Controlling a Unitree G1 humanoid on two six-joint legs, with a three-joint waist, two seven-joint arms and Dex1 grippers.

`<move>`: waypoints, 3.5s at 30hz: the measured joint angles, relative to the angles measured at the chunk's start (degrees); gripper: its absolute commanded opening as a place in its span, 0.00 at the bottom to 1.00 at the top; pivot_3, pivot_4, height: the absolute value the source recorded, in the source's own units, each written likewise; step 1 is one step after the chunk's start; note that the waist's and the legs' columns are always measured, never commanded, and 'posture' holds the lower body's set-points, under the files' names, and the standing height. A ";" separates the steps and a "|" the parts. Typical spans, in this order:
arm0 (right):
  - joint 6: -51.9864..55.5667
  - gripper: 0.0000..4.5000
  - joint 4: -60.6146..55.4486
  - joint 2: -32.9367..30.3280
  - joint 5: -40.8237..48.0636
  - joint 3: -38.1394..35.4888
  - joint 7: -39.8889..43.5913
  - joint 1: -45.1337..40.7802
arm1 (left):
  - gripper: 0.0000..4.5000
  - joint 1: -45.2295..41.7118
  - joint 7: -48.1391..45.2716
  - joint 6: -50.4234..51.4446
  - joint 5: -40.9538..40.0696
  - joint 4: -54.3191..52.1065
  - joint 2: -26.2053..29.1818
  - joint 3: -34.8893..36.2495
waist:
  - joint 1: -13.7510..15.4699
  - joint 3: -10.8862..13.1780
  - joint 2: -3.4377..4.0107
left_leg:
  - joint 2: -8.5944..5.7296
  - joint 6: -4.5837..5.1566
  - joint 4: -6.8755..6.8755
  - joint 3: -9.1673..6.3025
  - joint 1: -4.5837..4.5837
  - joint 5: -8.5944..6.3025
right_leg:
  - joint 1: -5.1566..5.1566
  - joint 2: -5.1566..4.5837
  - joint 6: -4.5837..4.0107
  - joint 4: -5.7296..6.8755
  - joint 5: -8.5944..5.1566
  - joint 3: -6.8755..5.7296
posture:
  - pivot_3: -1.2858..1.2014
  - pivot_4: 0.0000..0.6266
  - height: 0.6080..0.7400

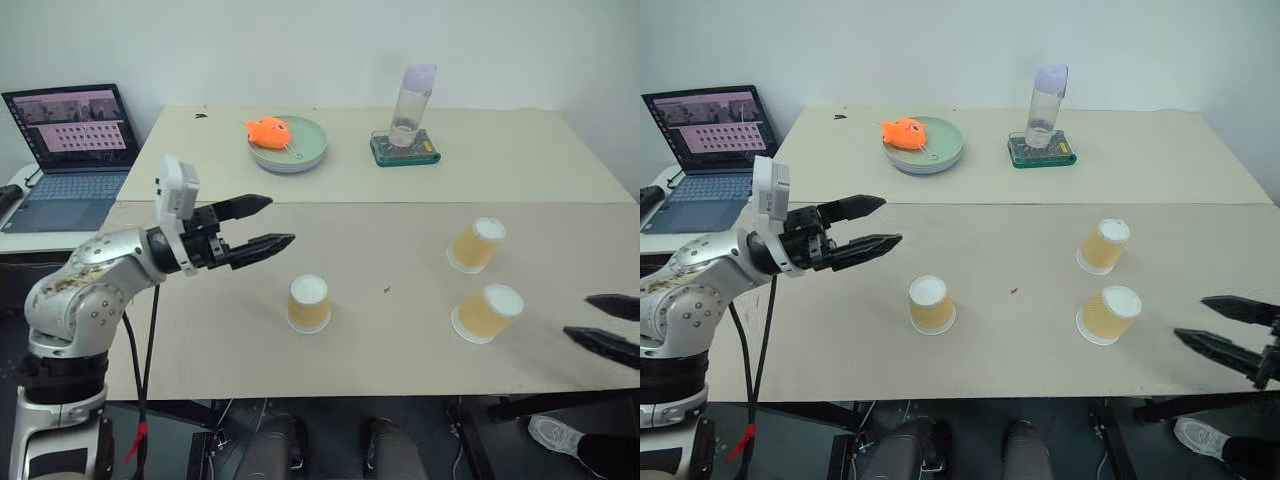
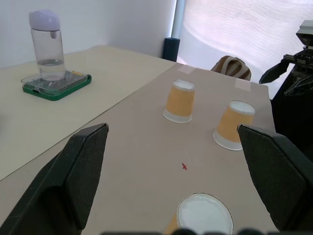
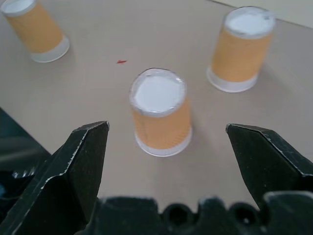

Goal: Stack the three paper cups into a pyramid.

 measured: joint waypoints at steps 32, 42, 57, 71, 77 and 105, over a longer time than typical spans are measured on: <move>0.29 0.99 -2.51 6.35 -2.61 15.16 -13.66 -9.62 | 1.00 6.09 -10.28 -8.59 11.36 -1.86 6.13 -4.94 | 1.41 0.00 0.03 | 0.00 -0.11 -0.09 0.03 -0.02 0.01 | -0.09 0.00 -0.16 0.00 0.05 -0.03 | 0.52 0.24 1.00; 0.28 0.99 -2.50 7.21 -3.02 17.06 -16.05 -11.51 | 1.00 5.42 -10.94 -8.59 11.39 -1.85 6.13 -5.07 | 1.43 0.00 0.03 | 0.00 -0.10 -0.08 0.03 -0.02 0.01 | -0.08 0.02 -0.12 0.00 0.05 -0.05 | 0.52 0.24 1.00; 0.28 0.59 -2.51 7.68 -3.16 18.89 -17.33 -13.70 | 1.00 5.59 -10.86 -7.53 11.39 -2.98 6.14 -5.07 | 1.40 0.00 0.03 | -0.01 -0.10 -0.08 0.03 -0.02 0.02 | -0.08 0.03 -0.09 0.01 0.09 -0.05 | 0.52 0.24 1.00; 6.87 0.59 -0.94 14.11 -6.80 42.87 -19.54 -48.52 | 1.00 5.19 -10.81 -7.49 11.68 -3.03 5.69 -6.29 | -0.33 0.04 -0.03 | 0.07 -0.16 -0.06 0.07 -0.09 0.10 | -0.24 0.10 -0.35 0.06 0.44 -0.13 | 0.52 0.24 1.00; 5.22 0.59 21.18 22.67 -16.01 52.03 -20.04 -59.94 | 1.00 6.49 -9.77 -7.10 11.39 -3.59 5.57 -5.83 | -0.09 0.07 -0.08 | -0.13 0.05 -0.06 0.04 -0.21 0.45 | -0.27 0.12 -0.33 0.06 0.46 -0.20 | 0.52 0.24 1.00; 10.27 0.59 25.04 29.10 -20.03 51.47 -17.22 -64.22 | 1.00 7.76 -6.93 -6.04 11.38 -5.60 5.57 -4.45 | -1.74 0.03 -0.10 | -0.08 -0.47 -0.18 -0.01 0.07 0.31 | -0.12 0.23 -0.34 0.17 0.47 -0.20 | 0.52 0.24 1.00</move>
